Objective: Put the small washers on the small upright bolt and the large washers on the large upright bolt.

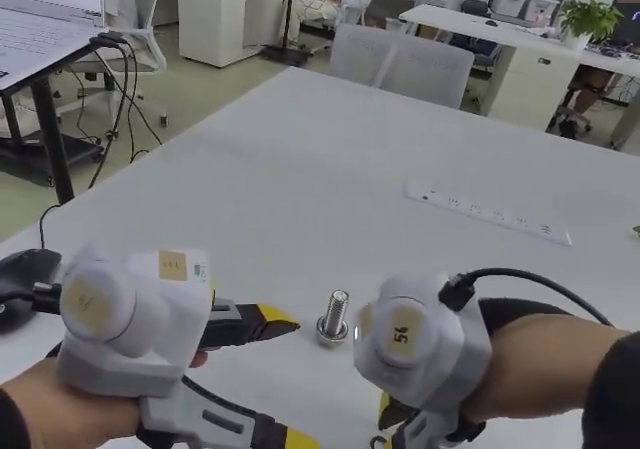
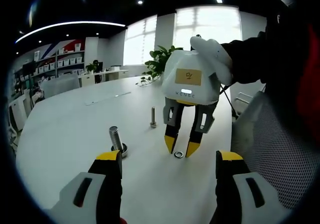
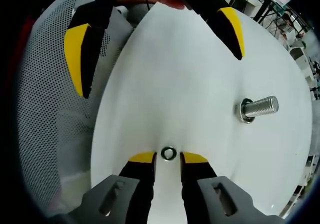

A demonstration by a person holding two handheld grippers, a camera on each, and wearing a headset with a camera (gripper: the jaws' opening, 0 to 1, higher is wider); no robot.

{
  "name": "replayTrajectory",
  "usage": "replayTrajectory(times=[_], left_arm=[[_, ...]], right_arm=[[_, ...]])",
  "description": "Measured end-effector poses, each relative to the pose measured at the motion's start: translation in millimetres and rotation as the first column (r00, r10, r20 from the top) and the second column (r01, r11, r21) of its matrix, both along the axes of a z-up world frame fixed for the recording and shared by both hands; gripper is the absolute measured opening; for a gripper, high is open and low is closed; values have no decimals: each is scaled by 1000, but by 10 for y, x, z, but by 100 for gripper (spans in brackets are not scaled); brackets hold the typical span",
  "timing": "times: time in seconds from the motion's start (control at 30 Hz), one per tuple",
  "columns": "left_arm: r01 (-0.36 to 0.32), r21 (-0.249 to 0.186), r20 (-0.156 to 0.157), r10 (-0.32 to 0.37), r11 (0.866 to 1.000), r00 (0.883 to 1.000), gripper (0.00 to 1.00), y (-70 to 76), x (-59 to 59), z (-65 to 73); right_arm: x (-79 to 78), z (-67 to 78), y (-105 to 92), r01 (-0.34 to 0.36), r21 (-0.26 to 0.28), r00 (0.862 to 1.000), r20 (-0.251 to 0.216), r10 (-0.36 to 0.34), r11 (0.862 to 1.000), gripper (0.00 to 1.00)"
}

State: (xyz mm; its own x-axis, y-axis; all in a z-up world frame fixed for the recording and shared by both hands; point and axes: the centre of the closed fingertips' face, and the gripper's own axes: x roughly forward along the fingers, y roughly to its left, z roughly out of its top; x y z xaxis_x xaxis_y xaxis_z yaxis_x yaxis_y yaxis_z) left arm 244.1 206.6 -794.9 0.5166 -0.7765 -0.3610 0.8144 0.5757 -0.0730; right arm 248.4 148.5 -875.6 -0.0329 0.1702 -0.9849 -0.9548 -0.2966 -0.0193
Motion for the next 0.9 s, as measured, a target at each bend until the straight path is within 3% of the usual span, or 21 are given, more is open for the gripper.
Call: replayTrajectory(times=[0.4,0.9], left_arm=[[4,-1,1,-4,1000,1000,76,-15,-15,9],[4,2,-1,-4,1000,1000,76,-16,-20,8]], right_arm=[[-6,9,0,11,9,1000,-5,-11,1000,18],[24,9,-37,26,-26,1000,6,-26,999,19]])
